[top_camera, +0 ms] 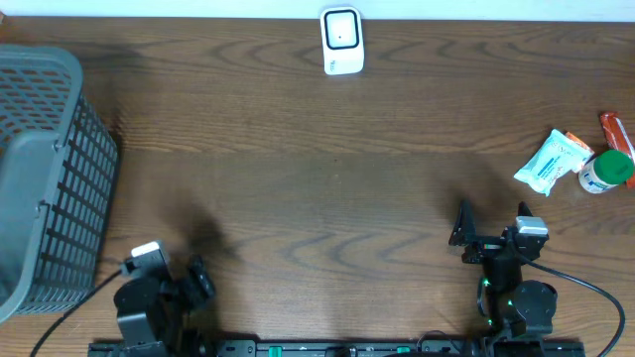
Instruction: Scan the item barcode
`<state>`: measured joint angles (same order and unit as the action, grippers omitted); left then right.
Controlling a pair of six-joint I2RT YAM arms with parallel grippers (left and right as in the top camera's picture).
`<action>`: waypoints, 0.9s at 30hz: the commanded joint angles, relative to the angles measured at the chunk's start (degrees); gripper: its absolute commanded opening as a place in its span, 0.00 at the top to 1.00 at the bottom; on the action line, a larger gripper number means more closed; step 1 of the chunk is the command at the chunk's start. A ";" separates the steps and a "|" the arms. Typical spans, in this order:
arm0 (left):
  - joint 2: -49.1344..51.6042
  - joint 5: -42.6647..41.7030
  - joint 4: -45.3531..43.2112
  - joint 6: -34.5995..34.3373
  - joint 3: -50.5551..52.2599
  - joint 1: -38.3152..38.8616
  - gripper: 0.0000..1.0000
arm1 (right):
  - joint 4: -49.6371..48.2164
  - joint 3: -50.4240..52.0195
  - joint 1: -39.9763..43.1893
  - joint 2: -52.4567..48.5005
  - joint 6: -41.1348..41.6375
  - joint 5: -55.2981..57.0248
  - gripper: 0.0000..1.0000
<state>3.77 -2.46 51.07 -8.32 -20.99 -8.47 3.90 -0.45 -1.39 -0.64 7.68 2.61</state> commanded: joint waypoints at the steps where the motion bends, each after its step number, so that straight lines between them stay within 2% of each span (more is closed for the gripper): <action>1: -0.57 -5.09 -10.34 0.52 0.79 0.76 0.15 | 0.13 0.13 -0.44 0.28 0.83 0.74 0.01; 8: -0.57 -6.49 -38.66 0.57 8.35 5.99 0.15 | 0.13 0.13 -0.44 0.28 0.83 0.74 0.01; 12: -0.57 -6.54 -47.32 0.57 13.20 7.82 0.15 | 0.13 0.13 -0.44 0.28 0.83 0.74 0.01; 20: -0.61 -5.51 -49.22 0.79 20.63 8.28 0.15 | 0.13 0.13 -0.44 0.26 0.83 0.74 0.01; 21: -0.68 -5.14 -47.21 0.79 20.76 8.28 0.15 | 0.13 0.13 -0.44 0.26 0.83 0.74 0.01; 27: -3.91 -3.93 -47.71 3.65 20.76 8.28 0.15 | 0.13 0.13 -0.44 0.26 0.83 0.74 0.01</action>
<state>2.63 -7.14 2.28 -7.27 -1.67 -0.51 3.86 -0.43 -1.39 -0.64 7.68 2.63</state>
